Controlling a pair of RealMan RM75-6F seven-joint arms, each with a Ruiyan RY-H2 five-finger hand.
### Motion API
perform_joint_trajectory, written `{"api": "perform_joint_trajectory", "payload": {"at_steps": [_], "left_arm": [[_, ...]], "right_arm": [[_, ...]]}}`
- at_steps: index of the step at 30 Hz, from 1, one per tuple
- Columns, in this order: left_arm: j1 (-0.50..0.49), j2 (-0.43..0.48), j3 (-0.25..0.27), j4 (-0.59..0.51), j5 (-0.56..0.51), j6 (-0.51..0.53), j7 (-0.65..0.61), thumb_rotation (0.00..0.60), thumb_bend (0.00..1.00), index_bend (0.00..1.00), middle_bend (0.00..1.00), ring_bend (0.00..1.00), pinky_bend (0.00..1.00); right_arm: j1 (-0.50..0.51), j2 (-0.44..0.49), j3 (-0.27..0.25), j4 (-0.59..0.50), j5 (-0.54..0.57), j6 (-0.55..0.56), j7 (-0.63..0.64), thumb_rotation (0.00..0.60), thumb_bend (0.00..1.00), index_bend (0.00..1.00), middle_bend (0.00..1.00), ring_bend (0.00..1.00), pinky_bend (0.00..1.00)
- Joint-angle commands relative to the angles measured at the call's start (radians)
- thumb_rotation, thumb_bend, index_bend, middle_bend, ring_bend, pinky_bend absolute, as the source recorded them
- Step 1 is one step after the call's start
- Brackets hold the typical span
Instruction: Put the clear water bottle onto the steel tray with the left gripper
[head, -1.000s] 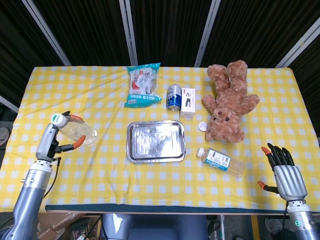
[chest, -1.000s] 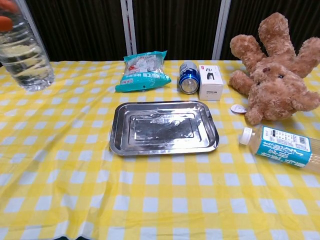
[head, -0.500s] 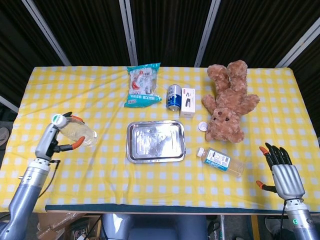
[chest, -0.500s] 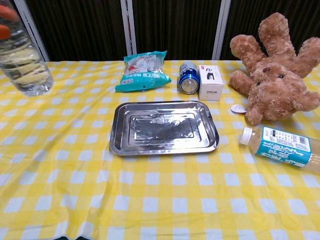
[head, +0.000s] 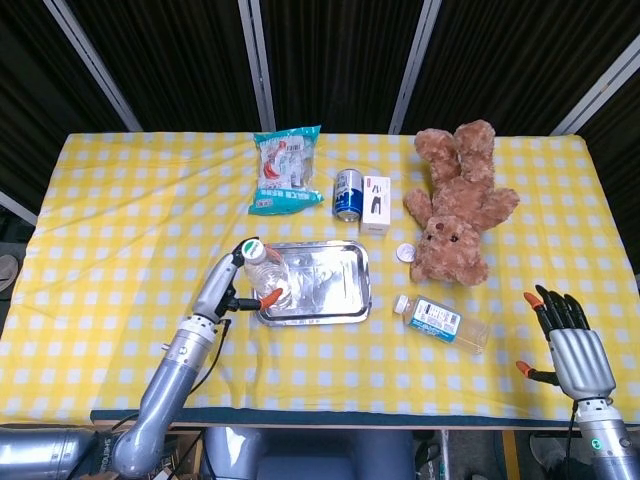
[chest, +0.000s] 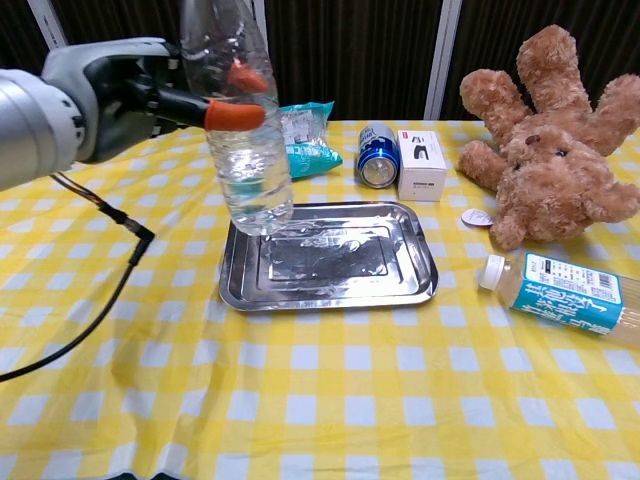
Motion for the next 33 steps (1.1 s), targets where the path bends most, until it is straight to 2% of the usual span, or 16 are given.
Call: {"api": "perform_joint_trajectory", "payload": {"at_steps": [1,5,12,18,27,33], "left_arm": [[-0.073,-0.097,-0.037,0.084,-0.053,0.056,0.084,0.600,0.47,0.57,0.54,0.06,0.01],[-0.109,-0.155,-0.059,0.155,-0.092,0.090,0.136,0.600,0.47,0.57,0.54,0.06,0.01],[-0.121,-0.203,-0.064,0.258,-0.103,0.106,0.160,0.600,0.48,0.57,0.54,0.06,0.01],[-0.125,-0.231,-0.071,0.338,-0.113,0.046,0.125,0.600,0.48,0.57,0.54,0.06,0.01],[-0.135,-0.309,-0.051,0.493,-0.092,-0.050,0.058,0.600,0.48,0.57,0.54,0.06,0.01],[-0.134,-0.325,-0.046,0.521,-0.058,-0.064,0.048,0.600,0.47,0.57,0.53,0.06,0.01]], "right_arm": [[0.000,0.001,0.001,0.000,0.002,-0.001,0.002,0.600,0.05,0.10,0.00,0.00,0.00],[0.001,0.001,0.003,0.006,0.009,-0.006,0.010,0.600,0.05,0.10,0.00,0.00,0.00],[0.004,-0.001,0.001,0.012,0.011,-0.016,0.016,0.600,0.05,0.10,0.00,0.00,0.00],[0.009,-0.007,0.000,0.014,0.015,-0.026,0.009,0.600,0.05,0.10,0.00,0.00,0.00],[0.013,-0.010,0.002,0.025,0.030,-0.041,0.013,0.600,0.05,0.10,0.00,0.00,0.00],[0.016,-0.011,0.003,0.029,0.033,-0.049,0.017,0.600,0.05,0.10,0.00,0.00,0.00]]}}
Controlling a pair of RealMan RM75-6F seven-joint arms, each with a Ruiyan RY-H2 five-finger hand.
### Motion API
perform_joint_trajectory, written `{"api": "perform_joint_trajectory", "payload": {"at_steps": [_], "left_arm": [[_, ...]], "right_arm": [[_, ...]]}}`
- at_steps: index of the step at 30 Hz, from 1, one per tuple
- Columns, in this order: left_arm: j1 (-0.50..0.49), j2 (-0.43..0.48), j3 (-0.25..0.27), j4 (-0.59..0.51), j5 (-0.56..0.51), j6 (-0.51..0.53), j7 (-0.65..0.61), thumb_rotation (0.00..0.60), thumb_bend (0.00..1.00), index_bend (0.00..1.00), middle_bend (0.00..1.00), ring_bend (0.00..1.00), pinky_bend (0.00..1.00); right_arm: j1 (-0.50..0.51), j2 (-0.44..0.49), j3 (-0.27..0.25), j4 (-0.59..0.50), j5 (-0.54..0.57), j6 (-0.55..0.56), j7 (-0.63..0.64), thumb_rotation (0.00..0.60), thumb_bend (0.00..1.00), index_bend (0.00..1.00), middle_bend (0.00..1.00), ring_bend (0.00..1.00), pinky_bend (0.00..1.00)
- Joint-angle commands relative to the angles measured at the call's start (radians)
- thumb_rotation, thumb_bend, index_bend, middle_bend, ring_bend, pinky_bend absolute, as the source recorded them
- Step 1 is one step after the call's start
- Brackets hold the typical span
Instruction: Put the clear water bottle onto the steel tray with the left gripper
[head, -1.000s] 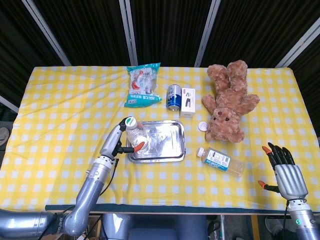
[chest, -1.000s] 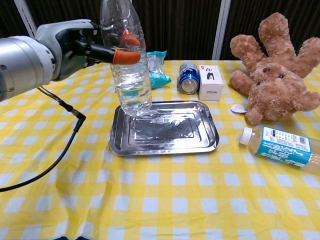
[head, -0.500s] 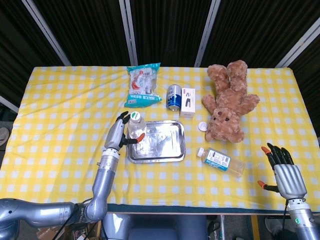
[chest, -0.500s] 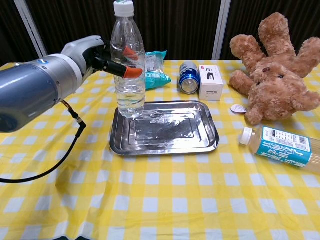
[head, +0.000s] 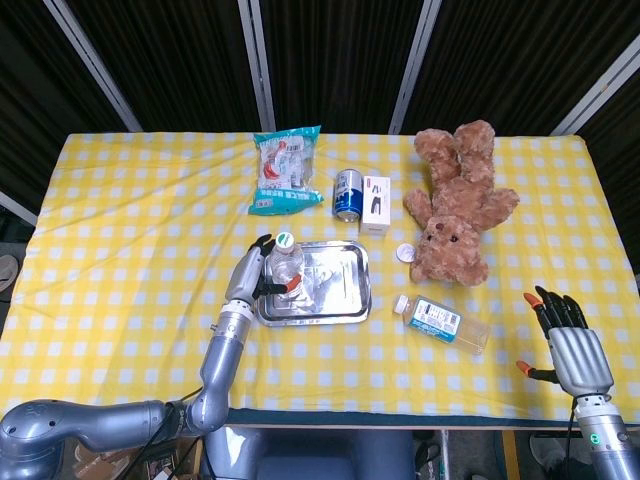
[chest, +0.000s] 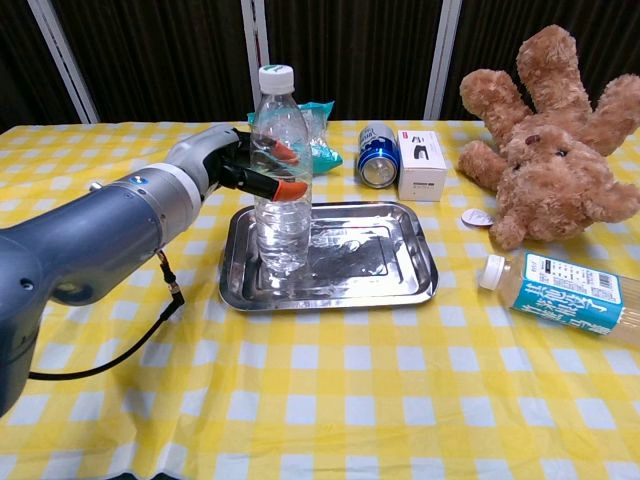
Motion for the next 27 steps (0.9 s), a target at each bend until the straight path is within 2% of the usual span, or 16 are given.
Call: {"api": "perform_joint_trajectory", "payload": {"at_steps": [1,7,17,19,24,27], "left_arm": [[0.002,-0.003,0.003,0.004,0.014,-0.005,-0.003,0.600,0.47,0.56,0.53,0.06,0.01],[0.003,0.004,-0.010,-0.002,0.012,-0.022,0.003,0.600,0.46,0.55,0.51,0.06,0.01],[0.006,0.021,0.019,-0.004,-0.016,-0.070,0.055,0.600,0.41,0.50,0.41,0.03,0.00],[0.011,0.036,0.028,-0.021,-0.014,-0.088,0.058,0.600,0.38,0.44,0.35,0.01,0.00],[0.029,0.087,0.053,-0.072,0.028,-0.123,0.048,0.600,0.29,0.18,0.08,0.00,0.00],[0.041,0.114,0.058,-0.096,0.043,-0.129,0.038,0.600,0.25,0.11,0.01,0.00,0.00]], "right_arm": [[0.000,0.000,0.000,0.001,0.000,0.000,0.002,0.600,0.05,0.10,0.00,0.00,0.00],[0.001,0.000,-0.002,0.000,-0.003,-0.001,0.004,0.600,0.05,0.10,0.00,0.00,0.00],[-0.001,0.008,-0.003,-0.009,0.001,-0.001,0.012,0.600,0.05,0.10,0.00,0.00,0.00],[-0.001,0.008,-0.002,-0.008,0.003,0.000,0.012,0.600,0.05,0.10,0.00,0.00,0.00],[-0.001,0.007,0.000,-0.009,0.001,0.003,0.012,0.600,0.05,0.10,0.00,0.00,0.00],[-0.001,0.007,-0.002,-0.012,0.000,0.002,0.009,0.600,0.05,0.10,0.00,0.00,0.00]]}}
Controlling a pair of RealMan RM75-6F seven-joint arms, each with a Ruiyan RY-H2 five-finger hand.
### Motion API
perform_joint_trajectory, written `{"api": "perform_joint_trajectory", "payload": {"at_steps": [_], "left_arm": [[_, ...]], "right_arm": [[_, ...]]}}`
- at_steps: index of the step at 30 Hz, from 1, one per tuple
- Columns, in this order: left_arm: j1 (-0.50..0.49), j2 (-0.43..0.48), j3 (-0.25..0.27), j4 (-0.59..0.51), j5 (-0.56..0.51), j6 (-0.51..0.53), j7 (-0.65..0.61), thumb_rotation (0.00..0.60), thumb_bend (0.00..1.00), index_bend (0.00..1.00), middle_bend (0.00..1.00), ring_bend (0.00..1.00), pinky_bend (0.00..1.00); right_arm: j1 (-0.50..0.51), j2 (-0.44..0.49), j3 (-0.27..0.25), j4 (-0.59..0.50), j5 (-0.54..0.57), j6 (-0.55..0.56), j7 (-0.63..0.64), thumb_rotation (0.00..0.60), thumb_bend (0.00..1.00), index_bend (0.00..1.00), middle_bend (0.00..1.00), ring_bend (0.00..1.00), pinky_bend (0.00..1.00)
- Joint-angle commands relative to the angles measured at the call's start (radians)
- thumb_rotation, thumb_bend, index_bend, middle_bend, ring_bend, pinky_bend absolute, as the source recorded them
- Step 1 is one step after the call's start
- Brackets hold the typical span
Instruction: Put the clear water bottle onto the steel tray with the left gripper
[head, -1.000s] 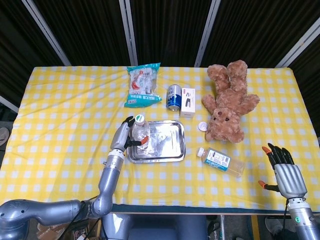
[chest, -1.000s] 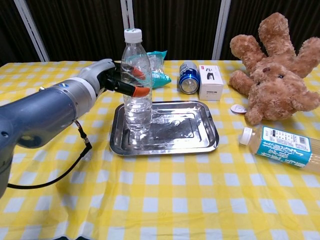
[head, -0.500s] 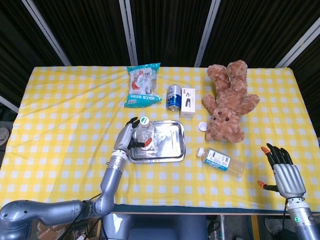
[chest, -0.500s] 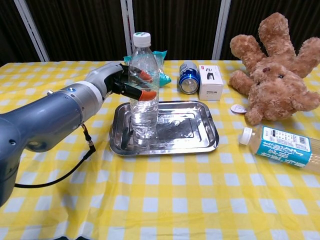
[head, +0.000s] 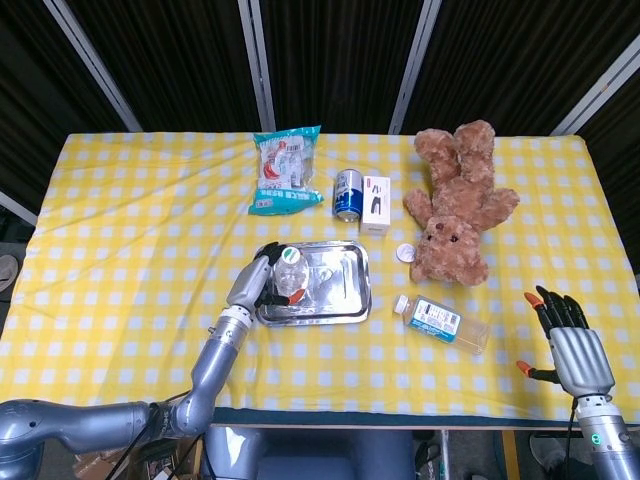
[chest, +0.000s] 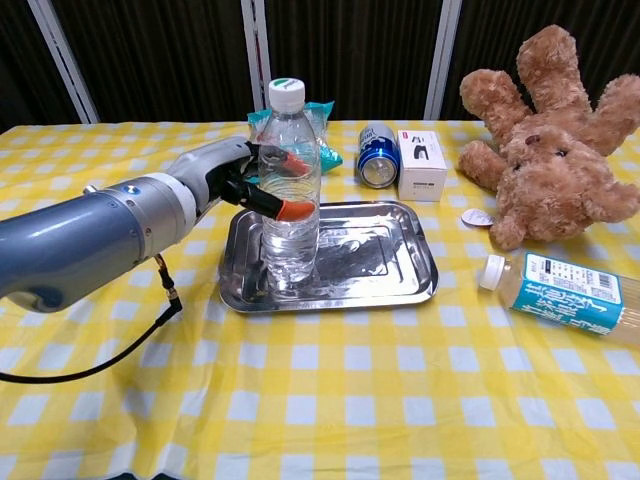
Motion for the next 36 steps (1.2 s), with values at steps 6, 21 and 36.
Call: {"api": "perform_joint_trajectory", "payload": {"at_steps": [6,21,36], "left_arm": [[0.026,0.057,0.014,-0.036,0.027,-0.024,-0.028,0.600,0.22,0.05,0.00,0.00,0.00],[0.248,0.499,0.214,-0.454,0.229,0.128,0.071,0.600,0.22,0.10,0.00,0.00,0.00],[0.631,0.723,0.380,-0.236,0.535,0.537,-0.108,0.600,0.28,0.13,0.02,0.00,0.00]], "right_arm": [[-0.001,0.002,-0.002,-0.013,0.001,0.000,-0.006,0.600,0.05,0.10,0.00,0.00,0.00],[-0.010,0.011,0.003,-0.022,0.012,0.013,-0.013,0.600,0.05,0.10,0.00,0.00,0.00],[-0.019,0.005,0.004,-0.019,-0.019,0.057,-0.064,0.600,0.05,0.10,0.00,0.00,0.00]]}}
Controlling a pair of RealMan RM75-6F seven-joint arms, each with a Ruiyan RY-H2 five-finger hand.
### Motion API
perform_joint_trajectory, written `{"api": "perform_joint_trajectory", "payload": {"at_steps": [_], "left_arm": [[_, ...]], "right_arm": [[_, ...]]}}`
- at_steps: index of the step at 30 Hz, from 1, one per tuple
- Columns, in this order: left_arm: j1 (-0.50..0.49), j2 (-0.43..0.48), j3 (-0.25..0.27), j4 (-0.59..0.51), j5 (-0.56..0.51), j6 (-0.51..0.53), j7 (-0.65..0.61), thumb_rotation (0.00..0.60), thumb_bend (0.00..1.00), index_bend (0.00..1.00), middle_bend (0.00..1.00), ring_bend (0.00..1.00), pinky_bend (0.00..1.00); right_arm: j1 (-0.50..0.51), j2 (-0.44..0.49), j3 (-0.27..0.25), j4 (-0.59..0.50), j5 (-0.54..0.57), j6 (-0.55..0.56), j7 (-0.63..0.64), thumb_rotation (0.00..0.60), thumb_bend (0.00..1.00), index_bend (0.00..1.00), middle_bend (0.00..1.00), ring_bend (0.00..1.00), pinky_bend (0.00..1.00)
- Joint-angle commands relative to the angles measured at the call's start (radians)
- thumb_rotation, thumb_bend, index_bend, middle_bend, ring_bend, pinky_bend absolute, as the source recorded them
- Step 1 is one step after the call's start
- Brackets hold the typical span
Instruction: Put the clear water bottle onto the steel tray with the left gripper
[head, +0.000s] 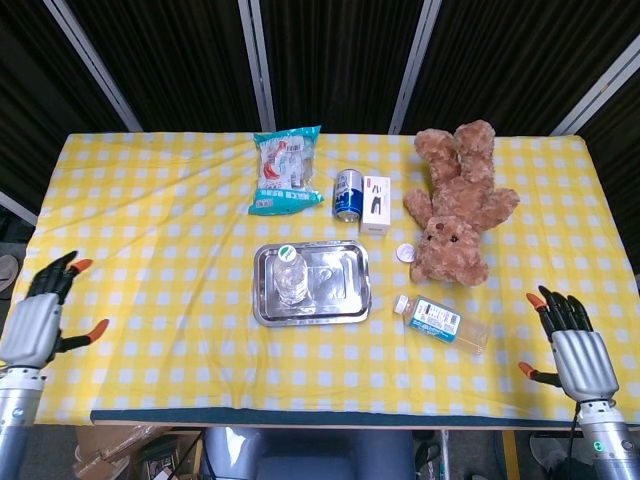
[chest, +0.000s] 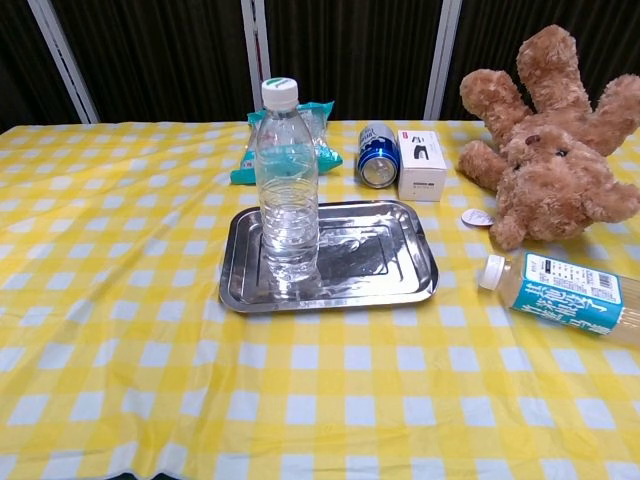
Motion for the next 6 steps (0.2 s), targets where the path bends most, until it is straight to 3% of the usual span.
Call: {"api": "perform_joint_trajectory", "payload": {"at_steps": [1,6], "left_arm": [[0.082,-0.009,0.013,0.107,0.019,0.095,-0.017,0.600,0.28,0.13,0.02,0.00,0.00],[0.116,0.011,0.015,0.111,0.029,0.110,-0.034,0.600,0.28,0.13,0.02,0.00,0.00]], "right_arm": [[0.001,-0.009,0.006,0.013,0.003,0.005,-0.006,0.600,0.05,0.10,0.00,0.00,0.00],[0.003,-0.024,0.011,0.030,-0.010,0.019,-0.002,0.600,0.05,0.10,0.00,0.00,0.00]]}}
